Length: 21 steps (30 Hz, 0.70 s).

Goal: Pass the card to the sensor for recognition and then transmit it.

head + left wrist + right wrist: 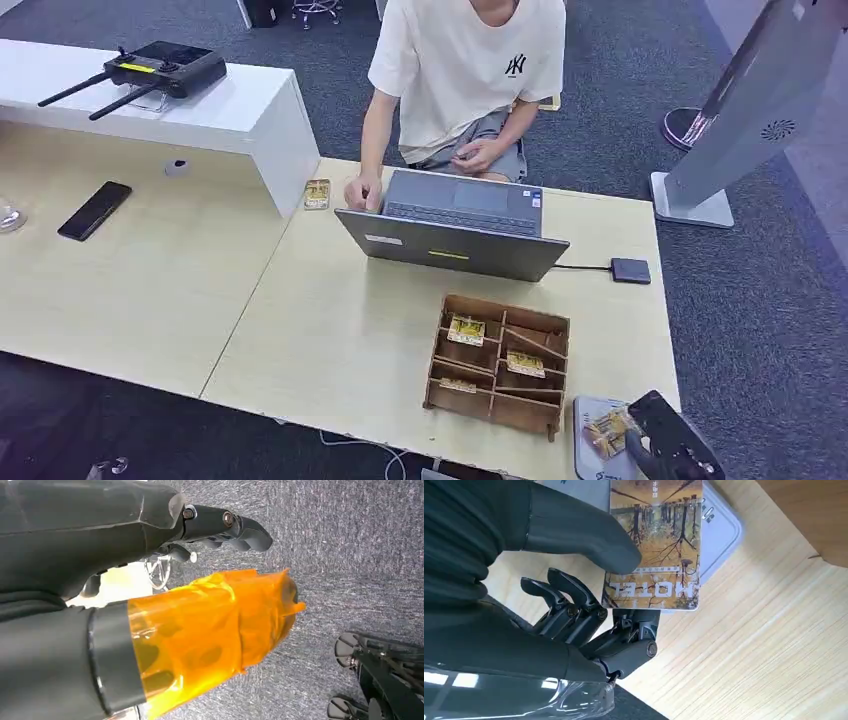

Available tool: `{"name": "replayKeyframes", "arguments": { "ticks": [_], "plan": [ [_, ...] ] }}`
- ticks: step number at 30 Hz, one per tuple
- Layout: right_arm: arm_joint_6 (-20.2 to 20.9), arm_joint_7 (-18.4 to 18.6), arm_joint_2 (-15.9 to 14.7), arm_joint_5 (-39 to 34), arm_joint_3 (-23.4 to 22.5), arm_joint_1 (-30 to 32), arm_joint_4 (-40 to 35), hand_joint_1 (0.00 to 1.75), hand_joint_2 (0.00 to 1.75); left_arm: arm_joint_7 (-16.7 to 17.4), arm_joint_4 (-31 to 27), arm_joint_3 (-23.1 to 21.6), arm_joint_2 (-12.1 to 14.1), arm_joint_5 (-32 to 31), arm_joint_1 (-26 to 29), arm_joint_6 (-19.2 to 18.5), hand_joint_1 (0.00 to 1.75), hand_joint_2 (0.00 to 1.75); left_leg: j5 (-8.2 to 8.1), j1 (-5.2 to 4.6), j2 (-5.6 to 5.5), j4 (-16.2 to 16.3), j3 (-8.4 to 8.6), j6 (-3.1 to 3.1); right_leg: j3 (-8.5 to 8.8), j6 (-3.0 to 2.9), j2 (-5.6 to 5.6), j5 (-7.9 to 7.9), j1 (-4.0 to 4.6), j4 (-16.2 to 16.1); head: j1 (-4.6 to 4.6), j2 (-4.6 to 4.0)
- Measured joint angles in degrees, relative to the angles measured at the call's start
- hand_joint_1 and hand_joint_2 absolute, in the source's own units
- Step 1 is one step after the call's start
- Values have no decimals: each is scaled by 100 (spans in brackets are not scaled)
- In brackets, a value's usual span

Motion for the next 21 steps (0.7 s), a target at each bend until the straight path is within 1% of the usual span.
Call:
{"name": "replayKeyframes", "arguments": {
  "ticks": [7, 21],
  "plan": [
    [26, 59, 0, 4, -4, -1, 0, 175, 175, -13, 11, 105, 0, -87, -43, -7, 0, 0, 0, 0, 0, 0, 0, 0, 0, 0, 0, 0, 0, 0, 0, 0],
    [28, 66, 0, 11, -4, 1, 0, 175, 175, -39, 79, 170, 4, -155, -88, -4, 0, 0, 0, 0, 0, 0, 0, 0, 0, 0, 0, 0, 0, 0, 0, 0]
  ]
}}
